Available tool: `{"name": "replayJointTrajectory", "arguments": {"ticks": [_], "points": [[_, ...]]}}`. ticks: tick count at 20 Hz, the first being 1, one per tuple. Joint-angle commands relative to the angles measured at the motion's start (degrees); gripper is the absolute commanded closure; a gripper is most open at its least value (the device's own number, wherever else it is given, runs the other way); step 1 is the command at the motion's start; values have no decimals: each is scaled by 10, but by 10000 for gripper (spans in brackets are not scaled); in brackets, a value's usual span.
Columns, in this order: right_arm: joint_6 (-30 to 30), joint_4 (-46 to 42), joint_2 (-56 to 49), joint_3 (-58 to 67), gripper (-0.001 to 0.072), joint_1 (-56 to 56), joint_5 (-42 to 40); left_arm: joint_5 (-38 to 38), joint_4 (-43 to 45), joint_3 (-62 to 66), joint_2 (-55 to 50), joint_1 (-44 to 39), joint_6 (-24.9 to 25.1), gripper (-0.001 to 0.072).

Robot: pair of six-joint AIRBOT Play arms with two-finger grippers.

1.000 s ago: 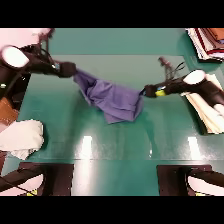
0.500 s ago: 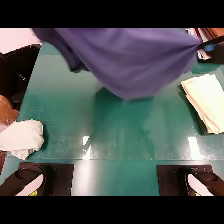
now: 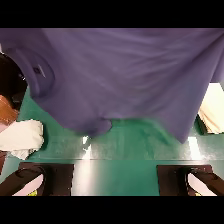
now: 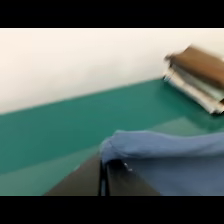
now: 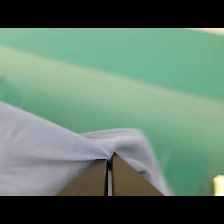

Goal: Fold the shirts.

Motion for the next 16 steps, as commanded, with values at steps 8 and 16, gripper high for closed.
{"name": "replayJointTrajectory", "arguments": {"ticks": [8, 16], "points": [[42, -54, -358, 13, 700, 92, -26, -36, 125, -52, -343, 1, -2, 681], [3, 88, -411, 13, 395, 46, -17, -101, 129, -33, -382, 18, -6, 209]]}}
